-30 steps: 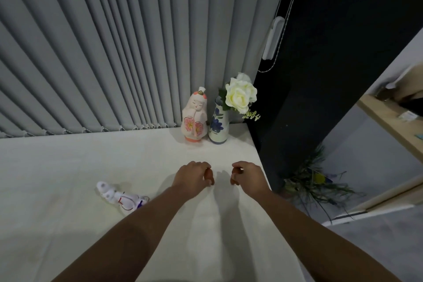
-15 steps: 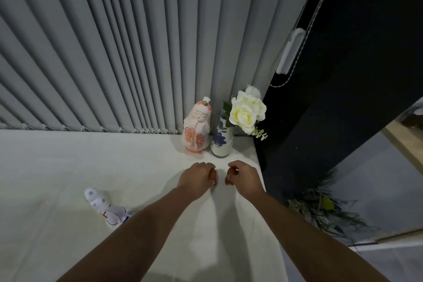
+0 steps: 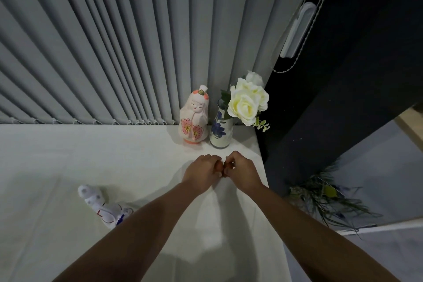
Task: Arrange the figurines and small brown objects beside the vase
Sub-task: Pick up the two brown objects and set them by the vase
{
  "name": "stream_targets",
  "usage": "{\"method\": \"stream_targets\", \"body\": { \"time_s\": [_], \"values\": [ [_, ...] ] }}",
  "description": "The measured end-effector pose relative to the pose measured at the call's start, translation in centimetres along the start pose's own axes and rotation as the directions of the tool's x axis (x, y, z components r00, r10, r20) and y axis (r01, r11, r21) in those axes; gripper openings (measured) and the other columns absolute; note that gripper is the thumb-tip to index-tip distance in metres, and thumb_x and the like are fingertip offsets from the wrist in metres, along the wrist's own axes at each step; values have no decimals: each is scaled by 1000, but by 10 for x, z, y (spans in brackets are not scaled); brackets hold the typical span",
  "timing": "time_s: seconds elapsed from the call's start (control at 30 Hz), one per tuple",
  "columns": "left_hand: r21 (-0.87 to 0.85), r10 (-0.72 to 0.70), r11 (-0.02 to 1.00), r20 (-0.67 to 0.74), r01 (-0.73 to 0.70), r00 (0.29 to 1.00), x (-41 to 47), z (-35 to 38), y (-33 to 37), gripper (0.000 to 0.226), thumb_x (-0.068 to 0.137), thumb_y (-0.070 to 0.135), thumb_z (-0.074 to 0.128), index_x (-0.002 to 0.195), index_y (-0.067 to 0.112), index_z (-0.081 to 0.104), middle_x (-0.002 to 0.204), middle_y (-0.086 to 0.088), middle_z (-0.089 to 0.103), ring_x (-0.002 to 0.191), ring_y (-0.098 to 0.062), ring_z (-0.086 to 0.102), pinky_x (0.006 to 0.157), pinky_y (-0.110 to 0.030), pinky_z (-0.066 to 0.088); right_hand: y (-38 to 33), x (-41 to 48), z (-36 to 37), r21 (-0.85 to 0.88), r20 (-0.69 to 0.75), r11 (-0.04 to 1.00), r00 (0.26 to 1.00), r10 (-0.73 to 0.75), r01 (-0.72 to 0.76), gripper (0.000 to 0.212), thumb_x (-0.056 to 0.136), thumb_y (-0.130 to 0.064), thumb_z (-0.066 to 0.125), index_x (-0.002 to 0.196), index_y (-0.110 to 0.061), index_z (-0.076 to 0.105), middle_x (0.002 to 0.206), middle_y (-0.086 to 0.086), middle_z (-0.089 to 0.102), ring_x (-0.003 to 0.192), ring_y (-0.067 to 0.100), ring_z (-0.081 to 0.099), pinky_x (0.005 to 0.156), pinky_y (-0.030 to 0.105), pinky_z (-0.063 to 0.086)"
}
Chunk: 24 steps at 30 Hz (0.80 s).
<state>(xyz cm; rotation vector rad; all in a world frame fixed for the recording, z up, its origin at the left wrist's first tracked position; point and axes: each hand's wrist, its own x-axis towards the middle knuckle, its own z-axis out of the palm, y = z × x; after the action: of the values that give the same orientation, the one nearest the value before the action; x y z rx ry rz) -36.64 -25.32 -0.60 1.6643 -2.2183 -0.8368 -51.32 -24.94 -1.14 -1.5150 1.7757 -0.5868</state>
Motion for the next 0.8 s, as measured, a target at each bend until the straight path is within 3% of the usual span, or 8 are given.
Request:
{"method": "stream_targets", "body": {
  "time_s": [0.4,0.57,0.8],
  "values": [
    [43,13,999,-3,-13,1000,-2,5,-7,38,84,23,60,121,18,56,115,-6,63,109,-25,53,84,-34,44,2,-4,-2,-59,17,998,1000,-1,2,14,78,-1,57,81,-15,57,77,6,72,77,23,64,71,36,51],
    [71,17,997,4,-17,1000,-2,4,-8,48,86,24,60,132,19,48,125,-6,60,116,-25,51,91,-35,43,0,-5,-6,-51,33,999,999,6,-4,16,76,0,59,81,-15,54,76,7,73,79,23,64,77,39,54],
    [136,38,990,12,-39,999,-16,-6,-16,54,88,25,58,139,20,40,138,-6,52,127,-25,46,102,-38,43,-8,-19,-8,-72,-2,997,999,42,-42,13,81,-12,61,85,-19,52,84,1,66,89,24,62,75,36,51]
  ]
}}
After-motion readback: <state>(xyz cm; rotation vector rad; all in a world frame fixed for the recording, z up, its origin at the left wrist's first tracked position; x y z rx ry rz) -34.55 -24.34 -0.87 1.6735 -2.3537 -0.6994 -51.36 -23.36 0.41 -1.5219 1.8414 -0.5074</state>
